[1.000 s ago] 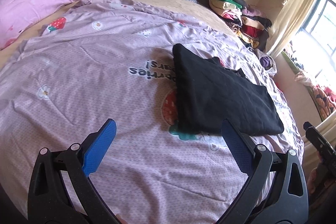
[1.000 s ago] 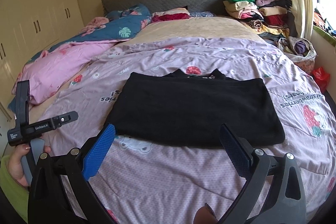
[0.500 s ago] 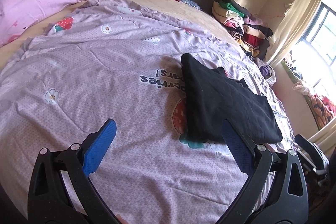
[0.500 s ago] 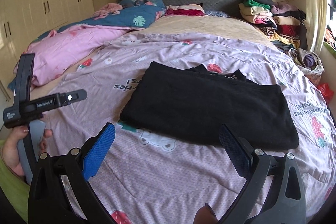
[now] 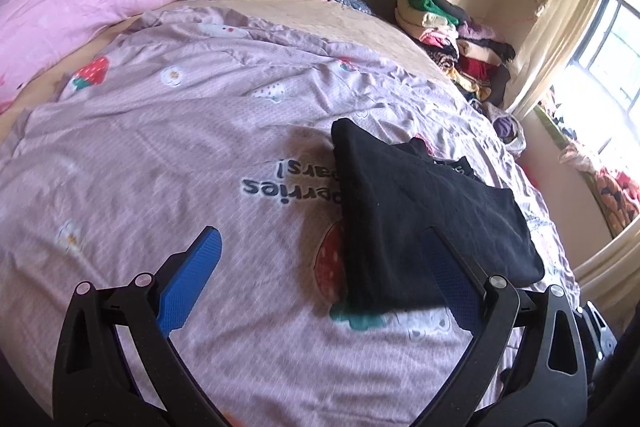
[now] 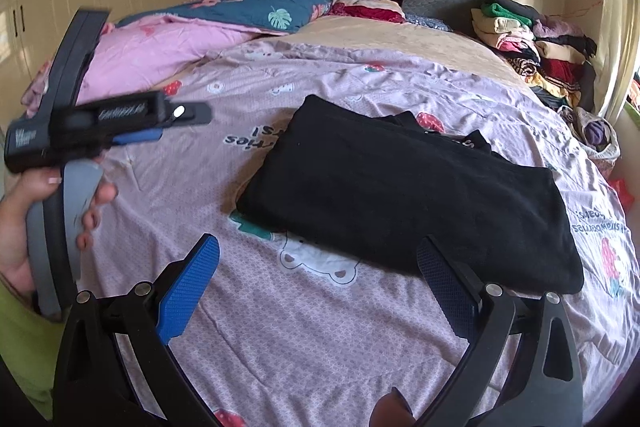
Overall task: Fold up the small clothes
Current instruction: 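Bring the left tool onto the black shirt's edge and close on it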
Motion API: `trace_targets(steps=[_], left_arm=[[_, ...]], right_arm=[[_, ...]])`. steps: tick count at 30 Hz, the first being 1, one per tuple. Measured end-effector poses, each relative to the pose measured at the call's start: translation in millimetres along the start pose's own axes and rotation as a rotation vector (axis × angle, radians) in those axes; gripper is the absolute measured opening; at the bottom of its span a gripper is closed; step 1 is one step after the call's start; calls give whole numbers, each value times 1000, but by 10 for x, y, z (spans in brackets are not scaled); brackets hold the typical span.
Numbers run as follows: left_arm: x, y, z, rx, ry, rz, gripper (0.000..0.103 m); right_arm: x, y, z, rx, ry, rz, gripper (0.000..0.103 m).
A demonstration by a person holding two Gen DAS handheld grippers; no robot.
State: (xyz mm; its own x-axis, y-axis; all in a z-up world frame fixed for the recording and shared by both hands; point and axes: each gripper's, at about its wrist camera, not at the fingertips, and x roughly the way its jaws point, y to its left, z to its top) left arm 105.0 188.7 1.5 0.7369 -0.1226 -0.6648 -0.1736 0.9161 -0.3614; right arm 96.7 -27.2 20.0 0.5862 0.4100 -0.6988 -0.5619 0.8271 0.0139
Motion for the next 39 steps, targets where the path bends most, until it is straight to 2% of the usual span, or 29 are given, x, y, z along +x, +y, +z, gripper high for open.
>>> trace_targets(steps=[9, 18, 26, 34, 37, 39], left_arm=[[454, -175, 163, 65, 60, 20, 93], [786, -204, 223, 85, 107, 43, 93], [1013, -237, 332, 98, 130, 57, 93], [1220, -228, 412, 100, 160, 89, 93], [1299, -206, 425, 91, 171, 102, 93], [1354, -182, 426, 74, 184, 101, 93]], right_arm=[[438, 16, -61, -57, 75, -60, 99], [895, 160, -111, -192, 116, -161, 99], [1212, 104, -106, -202, 156, -170, 99], [1457, 33, 58, -236, 136, -191, 99], [1493, 41, 124, -278, 104, -216, 97], [1450, 42, 152, -304, 63, -234, 92]])
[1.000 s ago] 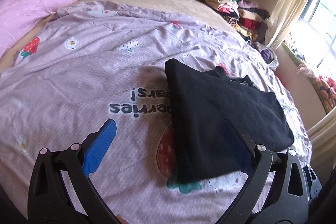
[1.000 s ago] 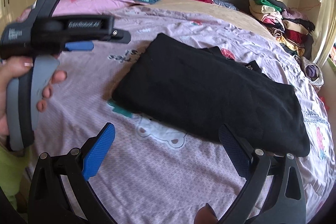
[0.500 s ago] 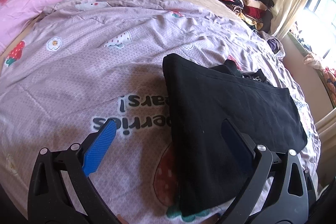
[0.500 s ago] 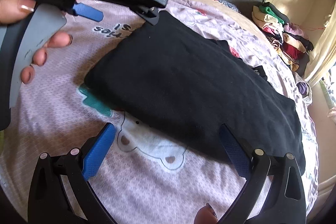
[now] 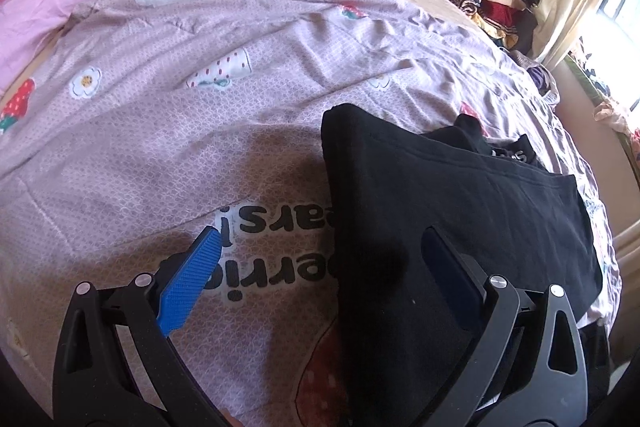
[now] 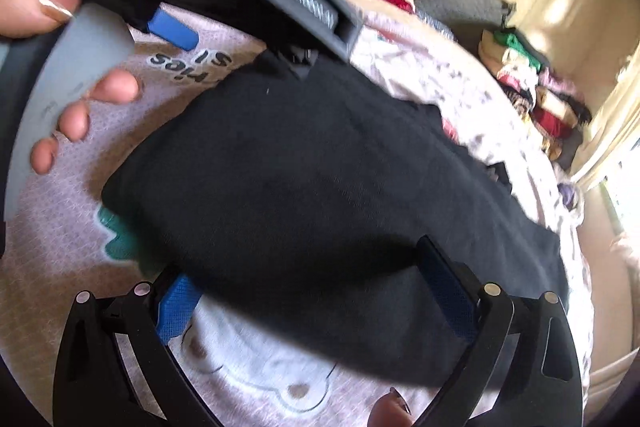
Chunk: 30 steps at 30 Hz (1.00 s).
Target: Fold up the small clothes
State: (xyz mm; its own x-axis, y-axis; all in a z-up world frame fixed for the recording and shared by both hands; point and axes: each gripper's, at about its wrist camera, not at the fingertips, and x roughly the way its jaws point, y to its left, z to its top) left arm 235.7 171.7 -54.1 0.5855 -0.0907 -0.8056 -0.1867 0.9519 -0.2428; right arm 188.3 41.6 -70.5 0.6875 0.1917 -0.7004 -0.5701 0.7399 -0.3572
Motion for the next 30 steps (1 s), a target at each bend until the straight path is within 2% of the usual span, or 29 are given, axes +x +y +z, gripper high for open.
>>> trace_targets(steps=[1, 3, 6, 11, 13, 16, 24, 30], left_arm=[[16, 9, 1, -5, 4, 0, 93], [58, 20, 0, -17, 14, -1, 93], [119, 30, 8, -40, 33, -18, 93], [190, -25, 28, -41, 52, -17, 93], [211, -50, 35, -47, 54, -15, 93], [234, -121, 50, -54, 60, -22, 93], [229, -432, 77, -71, 83, -127, 93], [75, -711, 135, -66, 33, -203, 93]], right_arm=[[-41, -22, 2, -7, -29, 0, 85], [-104, -52, -7, -8, -54, 12, 77], [-171, -96, -42, 3, -88, 48, 59], [-268, -119, -118, 32, -126, 113, 17], [-318, -142, -137, 56, -137, 116, 11], [-409, -225, -167, 98, -161, 125, 9], [-673, -575, -277, 196, -223, 128, 7], [-818, -824, -388, 266, -247, 108, 6]])
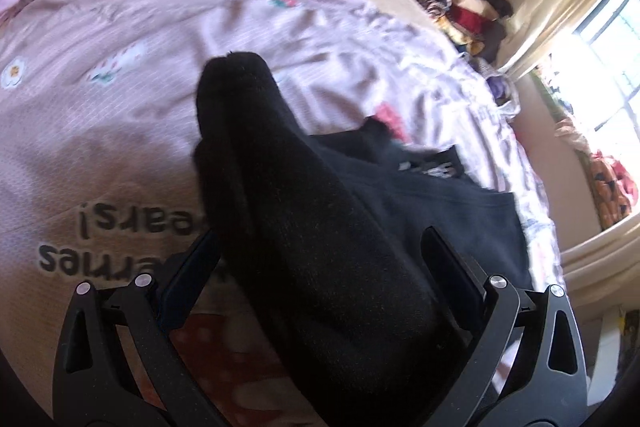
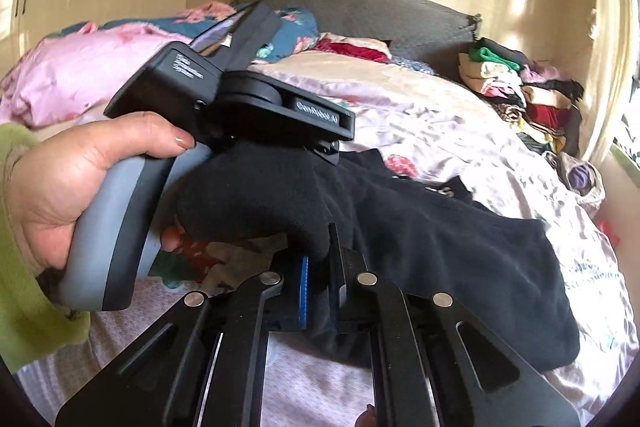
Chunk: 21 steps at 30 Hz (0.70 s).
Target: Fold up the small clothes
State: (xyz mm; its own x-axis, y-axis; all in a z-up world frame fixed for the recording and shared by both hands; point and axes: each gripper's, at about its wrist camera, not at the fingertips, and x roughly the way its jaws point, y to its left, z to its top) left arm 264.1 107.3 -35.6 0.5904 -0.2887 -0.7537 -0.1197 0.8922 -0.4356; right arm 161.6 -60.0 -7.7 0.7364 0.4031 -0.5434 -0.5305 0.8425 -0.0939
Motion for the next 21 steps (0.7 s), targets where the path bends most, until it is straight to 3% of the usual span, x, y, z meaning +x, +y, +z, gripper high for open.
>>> trace_targets(steps=[2, 5, 9, 13, 21], left_arm=[[-41, -127, 19, 14, -20, -20, 93], [-83, -336, 27, 40, -42, -47, 59], [-152, -632, 33, 104, -75, -49, 43], [-181, -893, 47, 148, -97, -56, 37], [-140, -1311, 30, 208, -109, -62, 34]], right_arm=[[-39, -94, -6, 22, -9, -4, 6], [-113, -224, -27, 54, -20, -11, 6], [-223, -394, -51, 99, -43, -31, 6], [-334, -575, -68, 147, -62, -45, 6], [-524, -875, -156, 224, -79, -75, 6]])
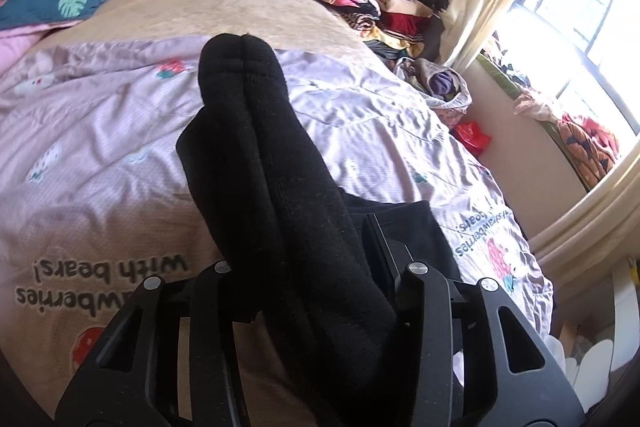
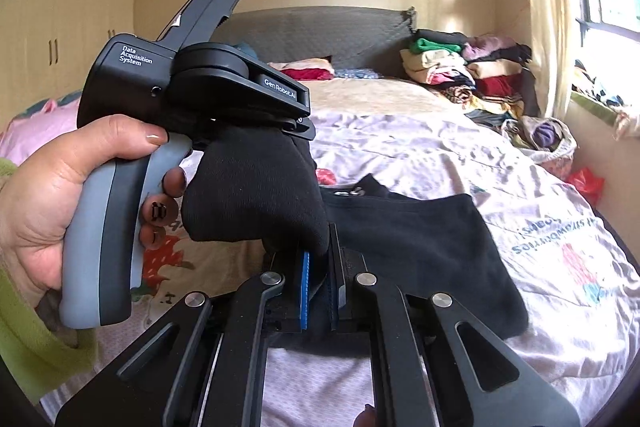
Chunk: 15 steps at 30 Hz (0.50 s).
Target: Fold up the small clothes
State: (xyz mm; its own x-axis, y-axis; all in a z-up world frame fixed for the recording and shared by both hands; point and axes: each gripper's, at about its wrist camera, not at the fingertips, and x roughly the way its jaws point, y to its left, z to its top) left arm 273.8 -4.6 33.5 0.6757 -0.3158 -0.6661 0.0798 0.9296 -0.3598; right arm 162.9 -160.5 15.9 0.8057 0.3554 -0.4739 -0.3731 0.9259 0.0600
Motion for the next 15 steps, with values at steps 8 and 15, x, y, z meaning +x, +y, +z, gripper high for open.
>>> trace_targets(steps=[8, 15], left_arm=[[121, -328, 11, 36, 9, -26, 32], [235, -527, -12, 58, 22, -37, 32]], right_arm=[[-87, -281, -43, 74, -2, -15, 6], [-118, -464, -103, 127, 6, -19, 6]])
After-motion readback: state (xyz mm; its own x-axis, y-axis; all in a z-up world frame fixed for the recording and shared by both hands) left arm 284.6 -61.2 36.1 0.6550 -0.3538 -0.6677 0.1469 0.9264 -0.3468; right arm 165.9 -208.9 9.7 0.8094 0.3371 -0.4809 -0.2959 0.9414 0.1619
